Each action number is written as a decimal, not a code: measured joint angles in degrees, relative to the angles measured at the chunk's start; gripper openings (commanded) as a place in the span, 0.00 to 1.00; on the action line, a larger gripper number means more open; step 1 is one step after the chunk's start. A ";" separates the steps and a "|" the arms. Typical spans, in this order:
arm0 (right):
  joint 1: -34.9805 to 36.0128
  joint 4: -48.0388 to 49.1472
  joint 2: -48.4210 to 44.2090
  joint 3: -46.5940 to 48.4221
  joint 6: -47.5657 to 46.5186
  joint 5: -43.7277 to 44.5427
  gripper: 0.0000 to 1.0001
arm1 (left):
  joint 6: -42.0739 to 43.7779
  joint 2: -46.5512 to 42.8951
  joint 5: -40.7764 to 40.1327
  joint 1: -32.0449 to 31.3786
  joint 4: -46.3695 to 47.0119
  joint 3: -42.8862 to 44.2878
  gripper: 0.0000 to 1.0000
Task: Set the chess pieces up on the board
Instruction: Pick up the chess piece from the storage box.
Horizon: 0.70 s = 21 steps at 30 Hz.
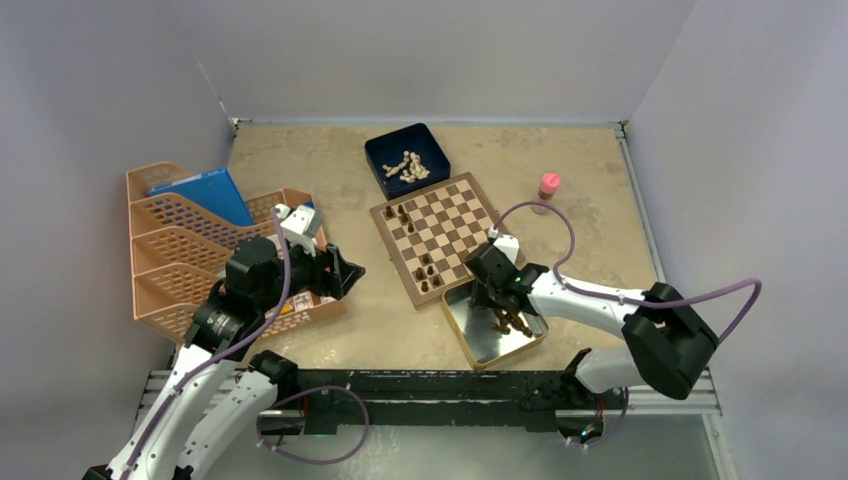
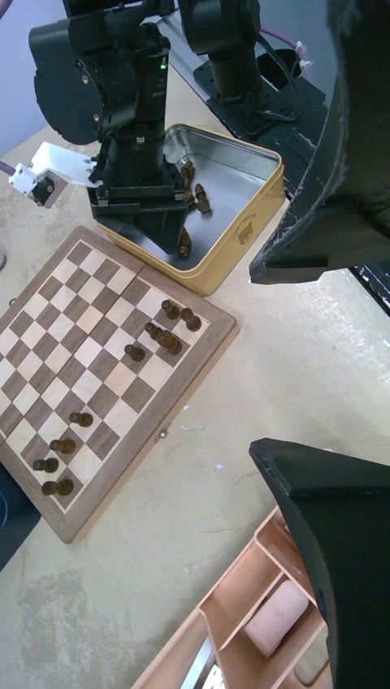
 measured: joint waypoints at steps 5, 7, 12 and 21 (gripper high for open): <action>1.05 -0.04 2.27 1.20 -0.39 0.15 0.32 | 0.00 -0.15 -0.02 0.00 -0.02 0.00 0.70; 1.62 -0.48 2.62 1.77 -0.28 0.55 0.32 | 0.00 -0.17 -0.04 0.00 0.00 0.00 0.70; 3.50 -2.86 3.21 2.51 0.55 2.16 0.32 | -0.02 -0.17 -0.22 0.00 -0.02 0.00 0.69; 5.60 -5.95 6.21 5.27 1.07 4.09 0.15 | -0.22 -0.17 -0.57 0.00 -0.07 0.00 0.65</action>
